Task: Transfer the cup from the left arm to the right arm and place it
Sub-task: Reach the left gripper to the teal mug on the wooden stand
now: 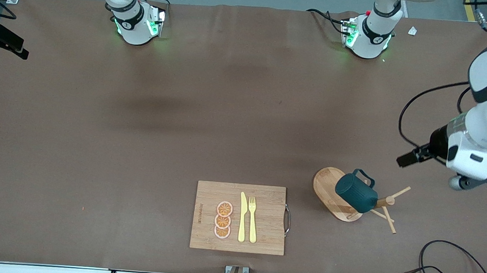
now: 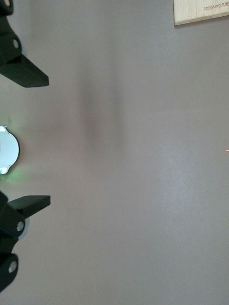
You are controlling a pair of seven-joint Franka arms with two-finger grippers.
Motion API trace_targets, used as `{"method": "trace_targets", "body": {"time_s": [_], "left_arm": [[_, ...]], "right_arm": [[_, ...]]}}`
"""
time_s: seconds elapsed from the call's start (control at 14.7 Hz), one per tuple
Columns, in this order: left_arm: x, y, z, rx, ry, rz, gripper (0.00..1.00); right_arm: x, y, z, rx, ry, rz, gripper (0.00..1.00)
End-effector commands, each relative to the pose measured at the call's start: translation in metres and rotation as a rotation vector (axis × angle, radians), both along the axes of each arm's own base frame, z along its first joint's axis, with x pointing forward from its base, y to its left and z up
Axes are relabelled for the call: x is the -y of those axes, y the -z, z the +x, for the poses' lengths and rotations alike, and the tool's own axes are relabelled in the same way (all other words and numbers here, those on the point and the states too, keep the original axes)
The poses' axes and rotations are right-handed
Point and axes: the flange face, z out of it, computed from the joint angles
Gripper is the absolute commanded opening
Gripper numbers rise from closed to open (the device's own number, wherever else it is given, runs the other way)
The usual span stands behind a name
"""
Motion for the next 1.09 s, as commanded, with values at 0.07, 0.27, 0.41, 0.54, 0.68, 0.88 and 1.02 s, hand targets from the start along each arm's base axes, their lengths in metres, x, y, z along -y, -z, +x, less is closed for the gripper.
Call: {"method": "trace_targets", "body": {"time_s": [0.07, 0.27, 0.41, 0.54, 0.68, 0.88, 1.02], "left_arm": [[0.014, 0.001, 0.016, -0.010, -0.247, -0.157, 1.00], [0.020, 0.026, 0.029, -0.013, -0.333, -0.197, 1.00], [0.020, 0.049, 0.039, -0.014, -0.358, -0.213, 1.00], [0.021, 0.069, 0.049, -0.004, -0.413, -0.248, 1.00], [0.028, 0.084, 0.054, 0.000, -0.422, -0.255, 1.00], [0.063, 0.095, 0.053, 0.002, -0.438, -0.264, 1.00], [0.064, 0.107, 0.056, 0.000, -0.447, -0.263, 1.00]], "right_arm": [[0.001, -0.003, -0.009, 0.002, -0.004, 0.006, 1.00], [0.001, -0.003, -0.009, 0.002, -0.006, 0.006, 1.00], [0.001, -0.003, -0.010, 0.001, -0.006, 0.006, 1.00], [0.001, -0.003, -0.010, 0.001, -0.006, 0.006, 1.00], [0.001, -0.001, -0.009, -0.003, -0.006, 0.007, 1.00], [0.001, -0.001, -0.009, -0.003, -0.006, 0.007, 1.00], [0.002, -0.001, -0.009, -0.003, -0.004, 0.007, 1.00]]}}
